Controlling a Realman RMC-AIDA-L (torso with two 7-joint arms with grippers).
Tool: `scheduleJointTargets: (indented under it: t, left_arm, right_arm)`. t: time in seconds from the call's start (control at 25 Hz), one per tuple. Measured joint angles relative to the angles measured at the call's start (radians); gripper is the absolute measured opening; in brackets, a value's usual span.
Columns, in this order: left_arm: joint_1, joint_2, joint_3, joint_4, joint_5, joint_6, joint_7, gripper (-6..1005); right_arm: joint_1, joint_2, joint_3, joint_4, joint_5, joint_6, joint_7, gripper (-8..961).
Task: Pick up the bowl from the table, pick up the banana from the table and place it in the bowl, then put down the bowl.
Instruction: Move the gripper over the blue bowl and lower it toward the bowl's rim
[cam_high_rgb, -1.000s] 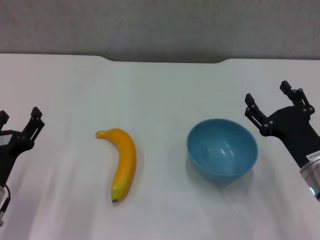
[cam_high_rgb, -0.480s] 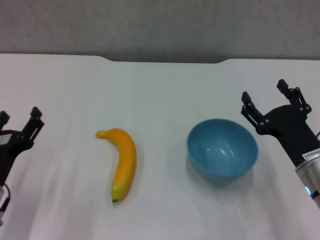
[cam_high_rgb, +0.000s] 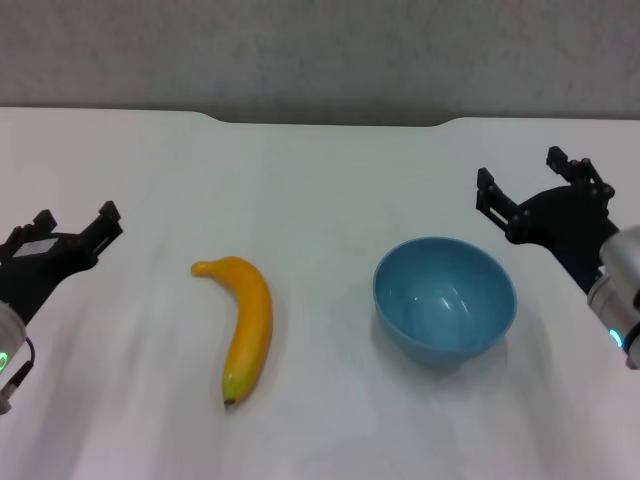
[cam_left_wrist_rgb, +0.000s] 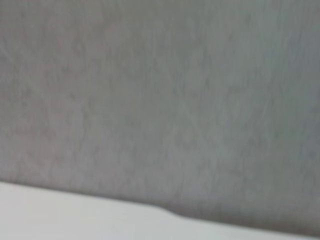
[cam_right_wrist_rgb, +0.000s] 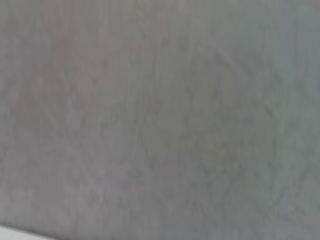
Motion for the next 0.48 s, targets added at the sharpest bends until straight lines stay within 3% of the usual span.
scheduleJointTargets:
  t: [0.04,0.24,0.4,0.44,0.48]
  left_arm:
    - [0.004,-0.005,-0.021,-0.034,0.000,-0.062,0.024,890]
    - [-0.007,-0.032,-0.119,-0.140,-0.015,-0.370,0.096,890]
    - [0.002,-0.087,-0.226,-0.202,-0.018,-0.530,0.201,890]
    - [0.011,-0.099,-0.244,-0.219,-0.023,-0.547,0.231,890]
    - [0.023,-0.104,-0.252,-0.238,-0.048,-0.551,0.270,890]
  right_arm:
    - [-0.018,0.005,0.039,0.040,0.000,0.062,-0.030,876]
    - [-0.106,0.076,0.258,0.229,0.001,0.433,-0.203,875]
    - [-0.093,0.078,0.381,0.309,0.014,0.708,-0.164,875]
    - [-0.066,0.078,0.448,0.321,0.013,0.840,-0.118,874]
    - [-0.066,0.078,0.448,0.321,0.013,0.840,-0.118,874]
